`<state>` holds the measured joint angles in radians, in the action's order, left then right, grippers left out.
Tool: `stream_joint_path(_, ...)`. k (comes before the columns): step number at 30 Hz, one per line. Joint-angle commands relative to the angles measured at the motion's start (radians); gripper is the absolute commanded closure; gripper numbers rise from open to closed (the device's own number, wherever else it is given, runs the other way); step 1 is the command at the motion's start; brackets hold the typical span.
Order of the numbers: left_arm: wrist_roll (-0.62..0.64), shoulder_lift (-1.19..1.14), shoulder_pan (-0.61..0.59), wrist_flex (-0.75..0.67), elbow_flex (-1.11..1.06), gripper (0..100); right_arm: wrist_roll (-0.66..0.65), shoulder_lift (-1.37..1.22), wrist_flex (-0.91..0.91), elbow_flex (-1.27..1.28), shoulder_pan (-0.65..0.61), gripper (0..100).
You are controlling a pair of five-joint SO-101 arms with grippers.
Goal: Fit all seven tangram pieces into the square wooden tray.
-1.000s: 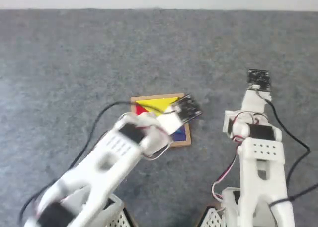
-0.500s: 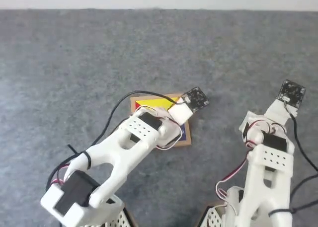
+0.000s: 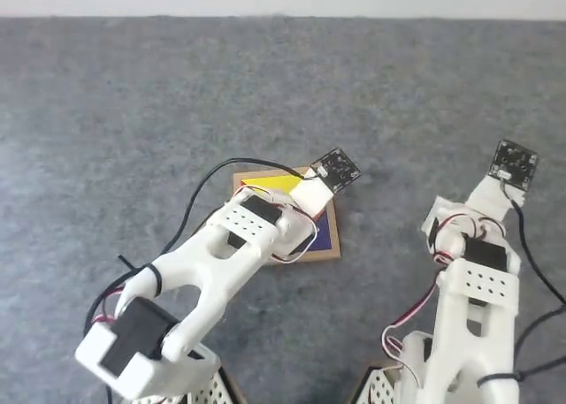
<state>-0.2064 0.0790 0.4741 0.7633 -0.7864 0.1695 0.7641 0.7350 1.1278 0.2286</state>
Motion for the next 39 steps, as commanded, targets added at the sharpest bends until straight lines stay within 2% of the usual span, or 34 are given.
stream_joint_path(1, 0.034, 0.123, 0.031, 0.009, 0.008, 99, 0.009, 0.045, -0.021, -0.005, -0.008, 99.1)
stream_joint_path(7, 0.095, 0.273, 0.034, -0.137, -0.094, 99, 0.009, 0.044, -0.022, -0.005, -0.015, 99.1)
stream_joint_path(10, 0.097, 0.279, -0.006, -0.109, -0.101, 99, 0.009, 0.039, -0.022, -0.005, -0.015, 99.1)
stream_joint_path(13, 0.097, 0.353, -0.130, -0.051, -0.127, 99, 0.003, 0.045, -0.016, 0.000, -0.038, 99.1)
stream_joint_path(17, 0.080, 0.664, -0.301, -0.133, -0.344, 99, -0.150, 0.068, -0.010, 0.035, -0.140, 99.1)
stream_joint_path(23, 0.046, 1.171, -0.413, -0.163, -0.664, 99, -0.186, 0.312, 0.008, 0.172, -0.217, 99.1)
stream_joint_path(29, 0.127, 1.539, -0.471, -0.057, -0.829, 99, -0.253, 0.713, 0.137, 0.339, -0.275, 99.1)
stream_joint_path(34, 0.126, 1.737, -0.535, 0.121, -0.897, 98, -0.367, 1.050, 0.202, 0.462, -0.280, 99.1)
stream_joint_path(39, 0.120, 1.729, -0.605, 0.264, -0.897, 95, -0.494, 1.009, 0.225, 0.516, -0.268, 99.0)
